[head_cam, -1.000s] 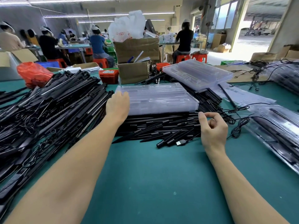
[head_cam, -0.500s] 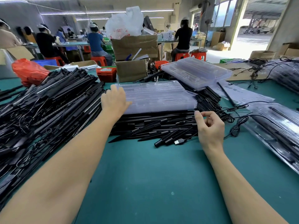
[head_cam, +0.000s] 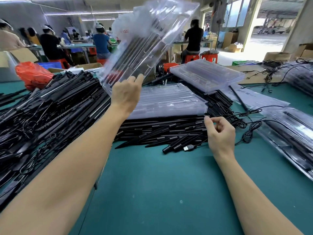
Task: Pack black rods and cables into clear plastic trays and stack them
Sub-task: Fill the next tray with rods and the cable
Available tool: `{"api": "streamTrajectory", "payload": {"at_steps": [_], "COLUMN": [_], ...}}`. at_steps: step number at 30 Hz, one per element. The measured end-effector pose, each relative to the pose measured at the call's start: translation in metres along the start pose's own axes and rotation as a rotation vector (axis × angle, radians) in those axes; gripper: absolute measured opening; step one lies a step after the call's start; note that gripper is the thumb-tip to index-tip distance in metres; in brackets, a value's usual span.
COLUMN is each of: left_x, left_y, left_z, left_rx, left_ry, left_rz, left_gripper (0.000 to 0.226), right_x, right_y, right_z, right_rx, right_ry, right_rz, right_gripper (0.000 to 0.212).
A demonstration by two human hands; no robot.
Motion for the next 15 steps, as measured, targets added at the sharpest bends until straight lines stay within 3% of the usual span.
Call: {"api": "streamTrajectory", "payload": {"at_steps": [3,8,10,12,15], "left_x": [-0.016,-0.043,-0.063,-0.088,-0.120], "left_y": [0.003,0.023,0.032,0.040,0.060], "left_z": [0.001,0.030,0.046,0.062,0.081], "left_rx": [0.066,0.094,0.123,0.112,0.114], "left_ry": [0.102,-0.046,-0.008,0.048,0.003], "left_rz": [0.121,0.349,0.407,0.474,0.605], "left_gripper": [0.012,0.006,0.003,0.010,0.028], "right_x": [0.000,-0.005,-0.010,-0.017,-0.021], "right_y": [0.000,0.001,0.002,0.002,0.002], "right_z": [0.000,0.000,0.000,0.000,0.000], "right_rx": [0.012,0.069,0.127,0.183,0.279], "right_ry": [0.004,0.044,0.073,0.082,-0.003], "right_rz": [-0.020,-0.091,-0.200,-0.347,-0.569], "right_gripper": [0.024,0.023,0.022,0.025,0.036]}}
Point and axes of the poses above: each hand's wrist, its own z-axis away from the middle knuckle, its own x-axis out of the palm, y = z × x, the point moved 5 cm from there along -z, towards the middle knuckle, and after that the axes turned 7 degrees about z, right-handed, at the moved point
